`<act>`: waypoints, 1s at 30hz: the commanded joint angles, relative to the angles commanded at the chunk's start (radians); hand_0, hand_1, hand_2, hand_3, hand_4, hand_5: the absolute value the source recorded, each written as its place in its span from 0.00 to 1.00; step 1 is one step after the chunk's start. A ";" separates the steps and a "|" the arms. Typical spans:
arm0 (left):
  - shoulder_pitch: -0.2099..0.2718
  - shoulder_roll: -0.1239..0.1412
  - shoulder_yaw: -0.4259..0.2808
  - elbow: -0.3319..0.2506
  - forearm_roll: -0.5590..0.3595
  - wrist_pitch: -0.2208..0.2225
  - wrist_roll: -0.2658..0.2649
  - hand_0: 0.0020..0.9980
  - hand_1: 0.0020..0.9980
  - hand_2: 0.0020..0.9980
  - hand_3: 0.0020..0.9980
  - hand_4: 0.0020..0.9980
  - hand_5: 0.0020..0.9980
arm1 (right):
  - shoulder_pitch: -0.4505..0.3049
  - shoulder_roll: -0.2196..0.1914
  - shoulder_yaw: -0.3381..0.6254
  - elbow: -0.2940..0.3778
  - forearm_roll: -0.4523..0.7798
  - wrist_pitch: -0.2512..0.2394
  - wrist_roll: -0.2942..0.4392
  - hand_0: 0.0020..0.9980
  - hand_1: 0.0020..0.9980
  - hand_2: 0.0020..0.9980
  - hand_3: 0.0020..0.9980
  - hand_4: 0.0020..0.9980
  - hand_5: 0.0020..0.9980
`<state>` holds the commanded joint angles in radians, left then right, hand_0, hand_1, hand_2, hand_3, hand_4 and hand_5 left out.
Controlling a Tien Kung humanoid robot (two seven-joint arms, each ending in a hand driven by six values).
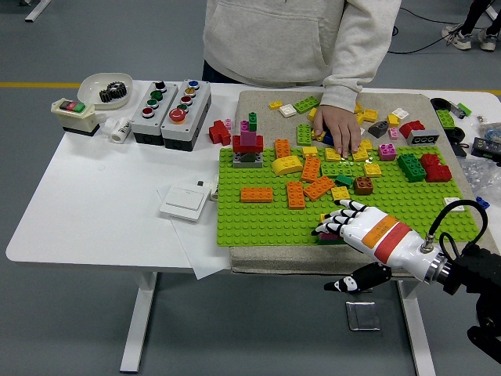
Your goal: Pick up the brick,pile it on top of brick,press brick,pick up the brick,pile it on top of brick,press brick
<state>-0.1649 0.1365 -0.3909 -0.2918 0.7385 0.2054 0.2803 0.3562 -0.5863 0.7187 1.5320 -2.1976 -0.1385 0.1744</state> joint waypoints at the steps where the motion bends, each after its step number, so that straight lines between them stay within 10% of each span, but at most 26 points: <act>1: 0.000 0.000 0.000 0.000 0.000 0.000 0.000 0.69 0.73 0.75 0.60 0.69 0.66 | 0.000 0.000 0.000 0.000 -0.001 0.002 -0.001 0.97 0.79 0.79 0.80 1.00 0.71; 30: 0.005 0.000 -0.009 0.000 0.016 -0.002 0.005 0.69 0.73 0.74 0.60 0.69 0.66 | -0.019 -0.005 0.053 0.029 0.005 -0.016 -0.002 0.97 0.79 0.79 0.80 1.00 0.69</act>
<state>-0.1596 0.1363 -0.4001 -0.2913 0.7543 0.2030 0.2849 0.3369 -0.5914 0.7719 1.5611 -2.1922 -0.1541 0.1724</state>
